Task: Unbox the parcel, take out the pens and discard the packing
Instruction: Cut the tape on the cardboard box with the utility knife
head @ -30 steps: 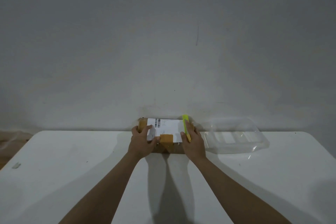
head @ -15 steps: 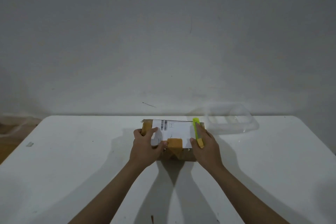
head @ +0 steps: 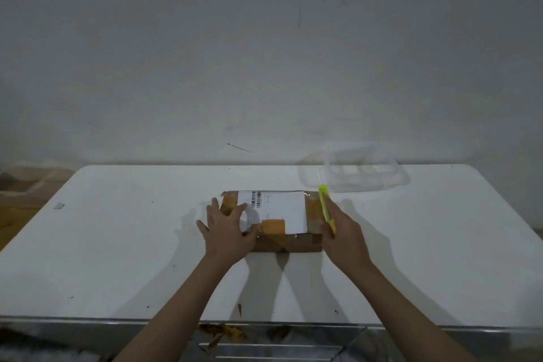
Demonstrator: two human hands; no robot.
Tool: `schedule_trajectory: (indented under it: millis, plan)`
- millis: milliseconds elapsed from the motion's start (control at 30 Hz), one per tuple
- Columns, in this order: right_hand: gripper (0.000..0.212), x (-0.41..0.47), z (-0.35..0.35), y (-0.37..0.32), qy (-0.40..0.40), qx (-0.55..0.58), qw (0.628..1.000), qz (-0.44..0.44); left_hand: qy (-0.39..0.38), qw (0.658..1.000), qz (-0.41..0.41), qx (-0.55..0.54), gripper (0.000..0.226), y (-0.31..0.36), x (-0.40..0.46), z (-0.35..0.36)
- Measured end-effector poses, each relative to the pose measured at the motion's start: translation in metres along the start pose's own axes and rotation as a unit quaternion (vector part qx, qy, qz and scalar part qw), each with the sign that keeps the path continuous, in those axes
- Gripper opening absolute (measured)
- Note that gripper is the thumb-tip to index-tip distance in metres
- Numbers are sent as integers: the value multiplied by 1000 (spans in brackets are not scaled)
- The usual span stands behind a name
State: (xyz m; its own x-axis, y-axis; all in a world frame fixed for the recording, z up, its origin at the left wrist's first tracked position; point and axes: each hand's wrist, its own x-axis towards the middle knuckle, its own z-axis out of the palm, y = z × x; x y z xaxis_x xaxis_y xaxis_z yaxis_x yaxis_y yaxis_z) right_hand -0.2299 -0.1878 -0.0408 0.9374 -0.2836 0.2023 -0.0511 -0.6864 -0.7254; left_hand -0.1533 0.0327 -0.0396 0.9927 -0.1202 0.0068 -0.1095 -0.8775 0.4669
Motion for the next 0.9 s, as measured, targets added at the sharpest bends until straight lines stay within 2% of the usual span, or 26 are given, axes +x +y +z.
schedule_trajectory:
  millis: [133,267,333,467,667,900]
  plan:
    - [53,-3,-17,6,46,52,997,25,43,995,89,7,62,20,-2,5]
    - [49,-2,-26,5,-15,181,977,112,-33,972,227,40,73,45,4,22]
    - [51,-1,-32,6,-42,211,967,133,-60,960,262,77,75,53,9,31]
    - [49,-2,-42,10,-69,242,954,164,-56,957,267,101,70,50,12,48]
    - [37,-7,-48,23,-9,226,958,178,-31,956,276,98,70,46,11,55]
    - [32,-10,-48,23,-10,224,955,197,-15,956,280,88,69,46,10,58]
